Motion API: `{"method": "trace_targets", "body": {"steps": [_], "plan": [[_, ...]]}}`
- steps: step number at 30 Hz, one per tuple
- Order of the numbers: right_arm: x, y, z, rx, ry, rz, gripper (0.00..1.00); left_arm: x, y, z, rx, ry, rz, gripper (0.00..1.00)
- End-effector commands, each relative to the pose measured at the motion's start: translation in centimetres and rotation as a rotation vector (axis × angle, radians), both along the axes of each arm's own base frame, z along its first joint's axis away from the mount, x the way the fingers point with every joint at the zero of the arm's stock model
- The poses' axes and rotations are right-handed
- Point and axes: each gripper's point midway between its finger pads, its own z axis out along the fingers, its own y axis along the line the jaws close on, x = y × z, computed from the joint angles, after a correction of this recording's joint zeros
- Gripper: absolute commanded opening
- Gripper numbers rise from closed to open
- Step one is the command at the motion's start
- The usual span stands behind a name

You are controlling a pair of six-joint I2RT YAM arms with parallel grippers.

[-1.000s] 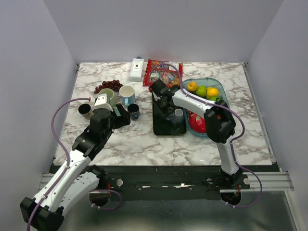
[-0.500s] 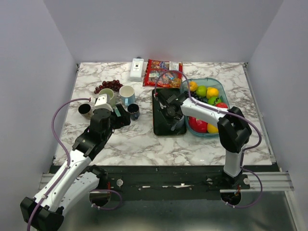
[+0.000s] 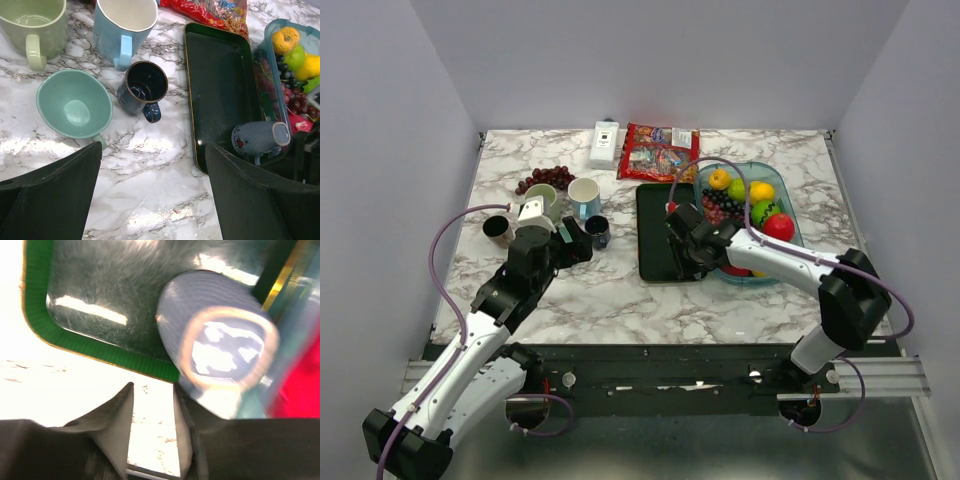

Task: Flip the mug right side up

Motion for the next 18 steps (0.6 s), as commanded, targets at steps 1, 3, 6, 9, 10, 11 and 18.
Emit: {"method": "trace_targets", "body": {"steps": [1,3,6,9,10,11,18], "plan": [[1.0,0.1,2.7,0.082,-0.106,-0.102,0.54,0.0,-0.2,0.1,-0.021,-0.009,-0.010,0.92],[0.9,-0.3,2.8,0.073,-0.108,-0.119,0.55,0.0,-0.2,0.1,-0.021,-0.009,-0.009,0.92],[0.9,-0.9,2.5,0.045,-0.110,-0.147,0.55,0.0,-0.2,0.1,-0.022,-0.011,-0.009,0.92],[1.2,-1.6,1.9,-0.002,-0.116,-0.164,0.55,-0.1,-0.2,0.2,-0.022,-0.012,-0.010,0.92],[1.2,-1.7,1.8,-0.012,-0.118,-0.172,0.55,-0.1,-0.2,0.2,-0.022,-0.011,-0.010,0.92],[1.5,-2.0,1.8,-0.027,-0.127,-0.181,0.55,-0.1,-0.2,0.2,-0.022,-0.011,-0.010,0.92],[1.7,-2.4,1.3,-0.059,-0.131,-0.184,0.55,0.0,-0.2,0.0,-0.019,-0.007,-0.007,0.92]]}}
